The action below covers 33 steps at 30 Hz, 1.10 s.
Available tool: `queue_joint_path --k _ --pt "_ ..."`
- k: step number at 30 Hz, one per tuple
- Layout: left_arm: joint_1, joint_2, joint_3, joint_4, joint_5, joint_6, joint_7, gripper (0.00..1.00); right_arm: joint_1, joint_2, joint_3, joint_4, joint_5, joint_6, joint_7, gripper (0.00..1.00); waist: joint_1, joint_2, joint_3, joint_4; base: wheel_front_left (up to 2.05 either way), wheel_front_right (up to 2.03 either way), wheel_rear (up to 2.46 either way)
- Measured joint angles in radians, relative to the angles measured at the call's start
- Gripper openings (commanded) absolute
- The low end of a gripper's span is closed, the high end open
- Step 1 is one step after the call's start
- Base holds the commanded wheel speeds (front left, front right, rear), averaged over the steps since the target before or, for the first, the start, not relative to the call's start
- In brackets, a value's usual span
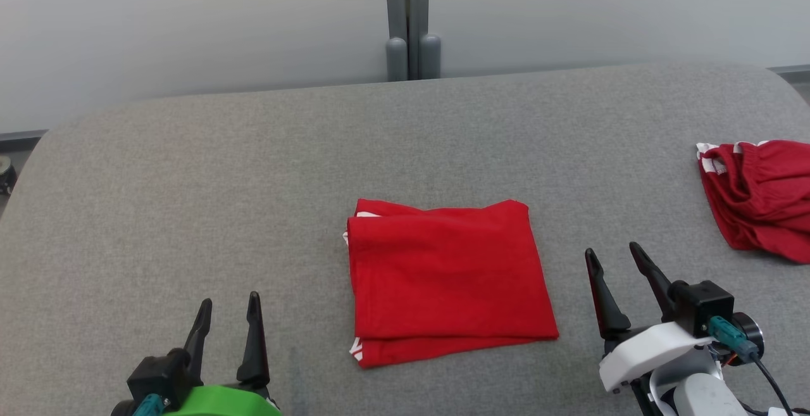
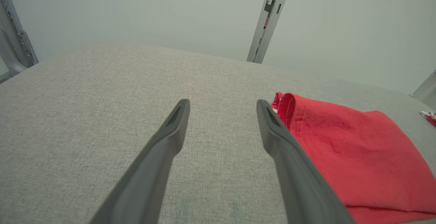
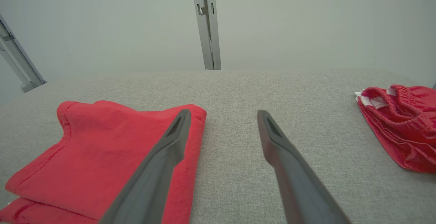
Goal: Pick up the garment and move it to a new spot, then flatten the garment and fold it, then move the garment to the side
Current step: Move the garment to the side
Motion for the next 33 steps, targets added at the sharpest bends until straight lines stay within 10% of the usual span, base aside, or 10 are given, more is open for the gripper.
queue_joint_path --k 11,33 --pt "0.000 -0.001 0.001 0.006 0.008 -0.005 0.000 1.00 -0.050 0.000 0.028 0.031 -0.038 0.000 0.049 1.00 0.0000 0.0000 -0.006 0.014 0.00 0.00 0.00" --pt "-0.040 -0.002 -0.024 0.008 -0.012 -0.002 0.000 1.00 -0.248 -0.030 0.048 0.198 -0.016 0.000 0.518 1.00 0.0000 0.0000 0.097 0.114 0.00 0.00 0.00"
